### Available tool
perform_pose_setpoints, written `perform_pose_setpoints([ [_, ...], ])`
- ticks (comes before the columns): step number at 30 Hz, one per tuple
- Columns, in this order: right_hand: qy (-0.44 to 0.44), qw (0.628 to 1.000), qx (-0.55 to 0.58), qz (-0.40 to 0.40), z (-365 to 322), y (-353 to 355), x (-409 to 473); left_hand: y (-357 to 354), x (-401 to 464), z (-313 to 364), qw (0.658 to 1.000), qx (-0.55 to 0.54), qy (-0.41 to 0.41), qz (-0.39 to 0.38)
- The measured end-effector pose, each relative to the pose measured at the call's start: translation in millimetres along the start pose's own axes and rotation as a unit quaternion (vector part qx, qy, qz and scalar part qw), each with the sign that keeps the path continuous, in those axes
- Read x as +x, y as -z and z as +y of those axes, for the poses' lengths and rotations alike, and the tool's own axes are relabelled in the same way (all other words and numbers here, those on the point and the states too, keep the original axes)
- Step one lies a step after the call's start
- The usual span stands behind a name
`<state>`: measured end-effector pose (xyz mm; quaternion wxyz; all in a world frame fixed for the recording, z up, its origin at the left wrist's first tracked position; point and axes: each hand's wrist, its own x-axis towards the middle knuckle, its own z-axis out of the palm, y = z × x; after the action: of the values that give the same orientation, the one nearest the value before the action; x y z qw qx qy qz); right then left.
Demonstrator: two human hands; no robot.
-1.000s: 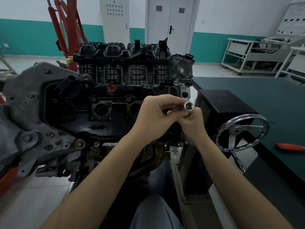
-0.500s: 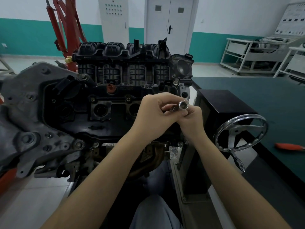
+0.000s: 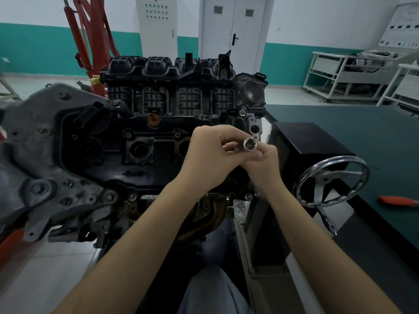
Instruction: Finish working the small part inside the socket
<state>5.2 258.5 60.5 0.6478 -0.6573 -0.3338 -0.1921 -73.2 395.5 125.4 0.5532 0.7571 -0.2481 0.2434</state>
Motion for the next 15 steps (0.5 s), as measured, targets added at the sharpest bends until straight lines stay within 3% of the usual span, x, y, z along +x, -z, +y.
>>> perform_pose_setpoints([
  [6,0.009,1.0,0.008,-0.018,-2.0,0.1,-1.1,3.8,-0.2,-1.2,0.998,-0.04,0.009,-0.048],
  [10,0.001,1.0,0.008,0.01,3.8,-0.6,0.1,2.3,-0.3,-0.3,1.0,0.012,0.0,-0.019],
  [15,0.022,0.999,-0.01,-0.024,1.1,2.4,-0.9,3.8,-1.0,0.4,1.0,0.015,0.003,-0.011],
])
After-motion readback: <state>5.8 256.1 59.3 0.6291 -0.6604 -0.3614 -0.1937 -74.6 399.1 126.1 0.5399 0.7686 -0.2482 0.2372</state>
